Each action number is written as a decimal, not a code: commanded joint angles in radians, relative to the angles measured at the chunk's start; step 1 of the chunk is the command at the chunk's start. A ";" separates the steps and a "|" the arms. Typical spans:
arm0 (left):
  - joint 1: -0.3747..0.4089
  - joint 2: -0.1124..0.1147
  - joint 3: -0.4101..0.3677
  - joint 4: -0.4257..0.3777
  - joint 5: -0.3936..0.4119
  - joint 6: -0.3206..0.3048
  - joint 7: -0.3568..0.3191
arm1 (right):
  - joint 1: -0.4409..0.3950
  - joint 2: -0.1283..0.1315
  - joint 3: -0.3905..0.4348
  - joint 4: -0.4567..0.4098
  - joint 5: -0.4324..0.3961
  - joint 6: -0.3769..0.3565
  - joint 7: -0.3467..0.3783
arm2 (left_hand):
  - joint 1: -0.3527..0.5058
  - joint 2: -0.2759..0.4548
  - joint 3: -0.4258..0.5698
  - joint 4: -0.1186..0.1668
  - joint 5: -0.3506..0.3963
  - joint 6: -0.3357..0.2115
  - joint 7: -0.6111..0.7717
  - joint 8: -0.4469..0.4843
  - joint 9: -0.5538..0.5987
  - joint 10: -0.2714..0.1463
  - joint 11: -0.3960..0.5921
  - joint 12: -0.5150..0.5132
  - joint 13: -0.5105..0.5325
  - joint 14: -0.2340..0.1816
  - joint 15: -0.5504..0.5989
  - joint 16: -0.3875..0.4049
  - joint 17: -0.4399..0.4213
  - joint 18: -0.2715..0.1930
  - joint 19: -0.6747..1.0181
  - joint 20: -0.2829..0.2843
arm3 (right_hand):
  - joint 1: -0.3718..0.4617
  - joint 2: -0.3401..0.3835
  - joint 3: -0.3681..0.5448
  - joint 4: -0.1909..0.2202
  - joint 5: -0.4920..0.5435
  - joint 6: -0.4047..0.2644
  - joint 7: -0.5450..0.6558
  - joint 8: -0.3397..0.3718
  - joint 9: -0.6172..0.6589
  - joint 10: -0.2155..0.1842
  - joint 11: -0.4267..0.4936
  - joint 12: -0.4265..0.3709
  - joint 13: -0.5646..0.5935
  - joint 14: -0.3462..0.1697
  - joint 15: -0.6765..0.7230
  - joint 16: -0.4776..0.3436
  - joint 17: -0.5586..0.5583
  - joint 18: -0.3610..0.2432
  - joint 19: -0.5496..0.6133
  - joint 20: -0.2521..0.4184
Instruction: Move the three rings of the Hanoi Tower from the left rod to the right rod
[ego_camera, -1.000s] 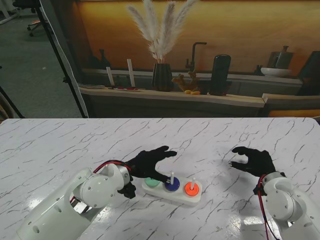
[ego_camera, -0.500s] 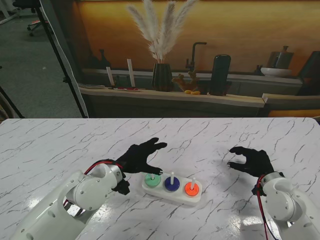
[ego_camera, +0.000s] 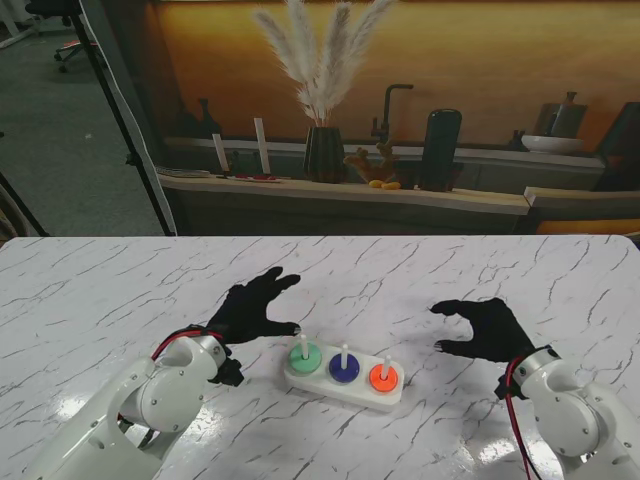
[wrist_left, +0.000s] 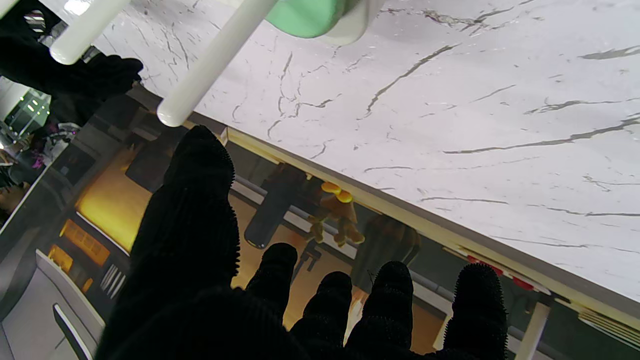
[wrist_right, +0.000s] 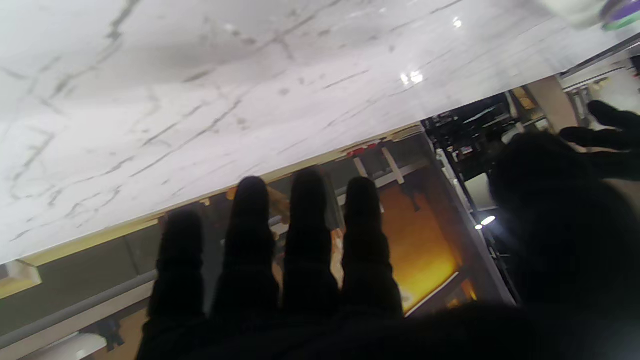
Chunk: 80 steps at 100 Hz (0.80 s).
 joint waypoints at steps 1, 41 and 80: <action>0.011 -0.006 -0.003 0.015 0.000 -0.014 0.002 | -0.016 -0.008 -0.019 -0.010 -0.004 -0.029 -0.004 | -0.007 0.027 -0.019 -0.011 0.002 -0.005 0.001 0.002 0.021 -0.005 0.004 0.015 0.017 -0.006 0.006 0.007 -0.003 0.015 0.010 0.011 | -0.048 -0.032 0.014 0.017 -0.026 0.017 -0.017 -0.008 0.013 0.000 -0.003 0.011 0.025 0.000 -0.004 0.010 -0.006 0.252 0.003 -0.006; 0.024 -0.018 -0.017 0.045 0.001 -0.009 0.065 | -0.023 -0.004 -0.102 0.005 -0.032 -0.141 -0.039 | 0.001 0.027 -0.024 -0.008 0.010 -0.006 0.004 0.006 0.031 -0.004 0.006 0.021 0.027 -0.005 0.013 0.014 -0.001 0.015 0.027 0.011 | -0.038 -0.073 0.028 0.023 -0.044 0.018 -0.006 0.001 0.003 0.019 0.072 0.071 0.058 -0.005 0.055 0.054 0.005 0.253 0.022 0.034; 0.034 -0.020 -0.027 0.048 0.000 -0.005 0.076 | 0.007 0.001 -0.167 0.045 -0.152 -0.194 -0.150 | 0.003 0.028 -0.027 -0.007 0.011 -0.006 0.005 0.011 0.037 -0.003 0.007 0.026 0.033 -0.005 0.017 0.020 -0.003 0.015 0.043 0.011 | 0.012 -0.124 0.018 0.028 -0.098 -0.005 0.032 -0.017 -0.113 0.031 0.286 0.237 0.012 -0.046 0.427 0.290 0.058 0.218 0.125 0.245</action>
